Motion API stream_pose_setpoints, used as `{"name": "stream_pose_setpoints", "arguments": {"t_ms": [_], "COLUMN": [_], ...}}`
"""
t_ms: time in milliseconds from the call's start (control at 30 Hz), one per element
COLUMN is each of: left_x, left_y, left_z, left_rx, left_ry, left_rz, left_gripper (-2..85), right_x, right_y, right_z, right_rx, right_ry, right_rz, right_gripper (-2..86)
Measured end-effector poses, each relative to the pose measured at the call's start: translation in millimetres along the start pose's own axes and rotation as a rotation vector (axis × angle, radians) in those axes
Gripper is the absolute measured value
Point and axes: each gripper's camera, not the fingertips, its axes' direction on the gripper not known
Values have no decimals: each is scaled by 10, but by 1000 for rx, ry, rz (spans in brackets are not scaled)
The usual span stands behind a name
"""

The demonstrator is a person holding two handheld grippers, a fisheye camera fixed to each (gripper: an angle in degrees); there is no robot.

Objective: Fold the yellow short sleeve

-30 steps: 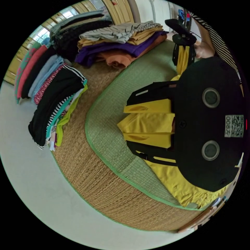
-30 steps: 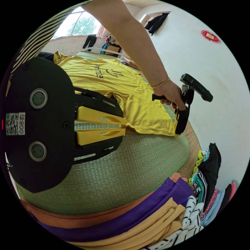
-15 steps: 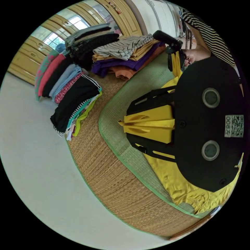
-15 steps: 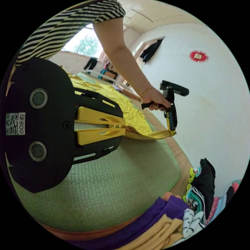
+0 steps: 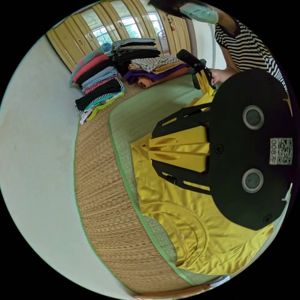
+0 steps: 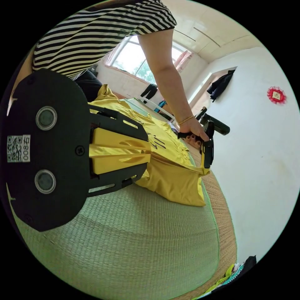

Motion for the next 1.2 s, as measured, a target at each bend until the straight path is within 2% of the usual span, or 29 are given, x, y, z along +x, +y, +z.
{"name": "stream_pose_setpoints", "arguments": {"t_ms": [267,533,767,833,1000,1133,1200], "left_x": [-307,-659,-450,-318,-298,-341,-351], "left_y": [222,405,535,586,665,633,599], "left_z": [53,-50,-78,57,286,385,395], "left_rx": [8,16,73,11,-89,-113,-110], "left_ry": [25,-55,100,142,77,87,72], "left_rz": [-71,-166,-67,10,58,78,99], "left_gripper": [20,21,19,15,7,4,4], "right_x": [-148,-246,-455,-561,-703,-458,-470], "right_y": [-187,-334,-452,-491,-670,-656,-650], "right_z": [473,830,986,973,709,984,882], "right_rx": [-140,-227,-281,-241,-41,-192,-153], "right_ry": [107,115,33,130,294,404,427], "right_rz": [-23,-32,-111,-128,-92,25,59], "right_gripper": [19,18,6,4,2,0,0]}}
